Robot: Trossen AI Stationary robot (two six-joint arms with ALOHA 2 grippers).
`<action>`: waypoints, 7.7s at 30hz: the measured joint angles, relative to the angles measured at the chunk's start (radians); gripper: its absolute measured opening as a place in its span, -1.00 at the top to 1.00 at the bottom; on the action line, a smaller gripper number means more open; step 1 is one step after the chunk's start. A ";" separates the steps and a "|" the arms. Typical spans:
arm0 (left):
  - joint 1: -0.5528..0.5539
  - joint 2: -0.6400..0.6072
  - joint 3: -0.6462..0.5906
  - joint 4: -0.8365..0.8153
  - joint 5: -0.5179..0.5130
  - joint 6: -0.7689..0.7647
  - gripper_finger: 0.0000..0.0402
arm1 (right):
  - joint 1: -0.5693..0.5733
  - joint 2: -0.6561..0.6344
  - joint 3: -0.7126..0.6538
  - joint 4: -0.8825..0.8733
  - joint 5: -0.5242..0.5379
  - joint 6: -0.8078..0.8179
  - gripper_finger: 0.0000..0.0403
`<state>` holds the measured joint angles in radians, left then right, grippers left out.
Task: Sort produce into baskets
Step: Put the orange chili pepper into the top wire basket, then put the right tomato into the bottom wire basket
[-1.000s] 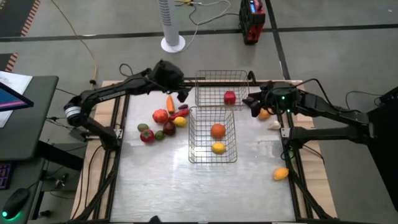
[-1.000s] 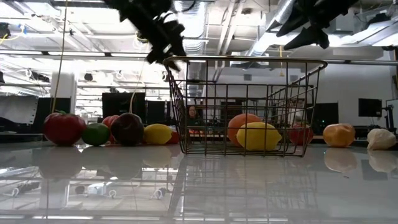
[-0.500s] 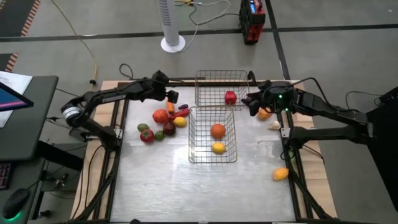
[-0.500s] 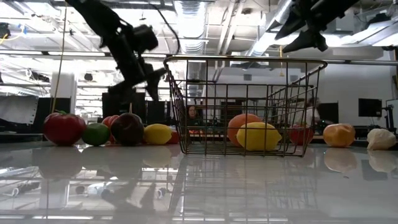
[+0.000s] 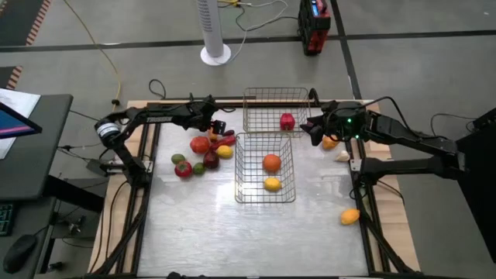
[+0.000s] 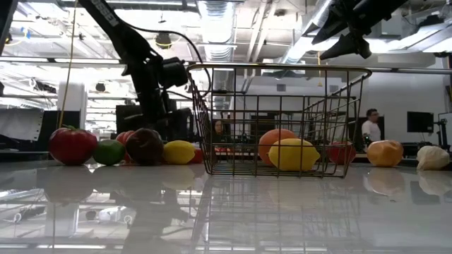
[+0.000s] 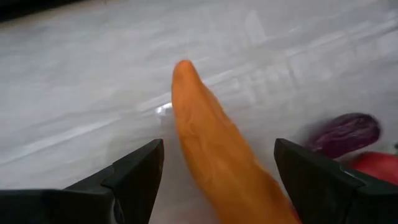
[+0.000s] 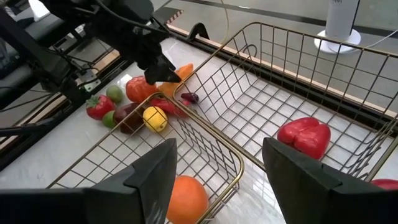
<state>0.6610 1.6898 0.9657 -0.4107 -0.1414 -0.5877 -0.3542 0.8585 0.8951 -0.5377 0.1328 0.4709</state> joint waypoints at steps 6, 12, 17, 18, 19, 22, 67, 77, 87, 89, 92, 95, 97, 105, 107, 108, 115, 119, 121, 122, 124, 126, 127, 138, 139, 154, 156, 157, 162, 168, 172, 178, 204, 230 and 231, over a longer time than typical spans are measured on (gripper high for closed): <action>-0.007 0.023 0.000 -0.007 0.031 0.031 -0.41 | 0.000 0.000 0.000 0.000 -0.003 0.000 -0.32; -0.011 0.017 0.000 -0.038 0.049 0.071 -0.03 | 0.000 0.000 0.000 0.000 -0.003 -0.001 -0.32; -0.004 -0.059 0.011 -0.041 0.075 0.099 0.39 | 0.000 0.000 0.000 0.000 -0.003 -0.003 -0.32; -0.004 -0.083 0.018 -0.030 0.082 0.109 0.47 | -0.001 0.000 0.000 0.000 -0.003 -0.004 -0.32; -0.004 -0.109 0.026 -0.015 0.083 0.118 0.54 | -0.002 0.000 0.000 0.000 -0.003 -0.005 -0.32; -0.008 -0.190 0.047 0.057 0.126 0.135 0.72 | -0.003 0.000 0.000 0.000 -0.003 -0.008 -0.32; -0.051 0.096 0.053 0.059 0.132 0.475 -0.20 | -0.001 0.000 0.000 0.003 -0.005 -0.026 -0.32; -0.032 0.092 0.054 0.018 0.145 0.446 0.44 | -0.001 0.000 0.000 0.003 -0.005 -0.034 -0.32; 0.024 -0.021 0.051 -0.029 0.189 0.470 0.34 | -0.001 0.000 0.000 0.003 -0.006 -0.035 -0.32; 0.025 -0.062 0.051 -0.024 0.211 0.470 0.34 | -0.002 0.000 0.000 0.003 -0.006 -0.036 -0.32; 0.019 -0.127 0.051 0.008 0.220 0.448 0.33 | -0.002 0.000 0.000 0.003 -0.006 -0.038 -0.32; 0.009 -0.177 0.051 0.053 0.229 0.411 0.33 | -0.002 0.000 0.000 0.003 -0.005 -0.038 -0.32; 0.000 -0.201 0.051 0.087 0.240 0.388 0.32 | -0.002 0.000 0.000 0.003 -0.005 -0.038 -0.32; -0.061 -0.231 0.051 0.261 0.292 0.309 0.32 | -0.002 0.000 0.000 0.003 -0.004 -0.038 -0.32; -0.083 -0.231 0.051 0.321 0.295 0.282 0.32 | -0.002 0.000 0.000 0.003 -0.004 -0.038 -0.32; -0.094 -0.231 0.051 0.351 0.291 0.278 0.32 | -0.002 0.000 0.000 0.003 -0.004 -0.038 -0.32; -0.136 -0.231 0.051 0.555 0.222 0.261 0.32 | -0.002 0.000 0.000 0.003 -0.004 -0.037 -0.32; -0.141 -0.209 0.053 0.659 0.196 0.228 0.32 | -0.002 0.000 0.000 0.004 -0.004 -0.034 -0.32; -0.142 -0.181 0.053 0.727 0.188 0.216 0.32 | -0.002 0.000 0.000 0.004 -0.004 -0.033 -0.32; -0.142 -0.168 0.053 0.741 0.188 0.208 0.32 | -0.002 0.000 0.000 0.005 -0.003 -0.033 -0.32; -0.142 -0.137 0.054 0.786 0.186 0.197 0.32 | -0.001 0.000 0.000 0.009 -0.003 -0.028 -0.32; -0.142 -0.100 0.066 0.791 0.172 0.199 0.32 | -0.001 -0.001 0.000 0.009 -0.004 -0.026 -0.32; -0.142 -0.082 0.073 0.788 0.165 0.208 0.32 | 0.000 -0.001 0.000 0.009 -0.004 -0.026 -0.32; -0.139 0.084 0.203 0.703 0.191 0.229 0.17 | 0.000 -0.002 0.000 0.008 -0.004 -0.026 -0.32; -0.139 0.089 0.214 0.695 0.205 0.233 0.12 | 0.000 -0.002 0.000 0.008 -0.004 -0.026 -0.32; -0.133 0.065 0.352 0.544 0.332 0.250 -0.39 | -0.052 0.064 0.052 -0.278 0.027 -0.046 -0.32; -0.138 0.041 0.352 0.517 0.318 0.272 -0.39 | -0.097 0.097 0.054 -0.309 0.027 -0.107 -0.32; -0.139 0.028 0.352 0.512 0.304 0.285 -0.39 | -0.122 0.115 0.053 -0.324 0.027 -0.134 -0.32; -0.141 -0.058 0.352 0.383 0.247 0.363 -0.39 | -0.253 0.191 0.051 -0.382 -0.041 -0.303 -0.32; -0.140 -0.132 0.349 0.265 0.232 0.441 -0.39 | -0.391 0.269 0.051 -0.403 -0.142 -0.571 -0.42; -0.141 -0.171 0.349 0.217 0.229 0.462 -0.39 | -0.459 0.343 0.051 -0.409 -0.159 -0.688 -0.66; -0.140 -0.230 0.349 0.158 0.208 0.508 -0.39 | -0.508 0.484 0.051 -0.397 -0.159 -0.773 -0.94; -0.077 -0.383 0.214 0.087 0.195 0.556 -0.39 | -0.564 0.669 0.048 -0.188 -0.153 -0.924 -0.97; -0.077 -0.383 0.214 0.087 0.153 0.550 -0.39 | -0.525 0.607 0.014 -0.210 -0.136 -0.856 -0.67; -0.077 -0.383 0.214 0.087 0.152 0.548 -0.39 | -0.519 0.598 0.025 -0.239 -0.131 -0.843 -0.67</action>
<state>0.5842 1.3071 1.1797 -0.3233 0.0110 -0.0392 -0.8733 1.4565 0.9204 -0.7767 0.0013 -0.3724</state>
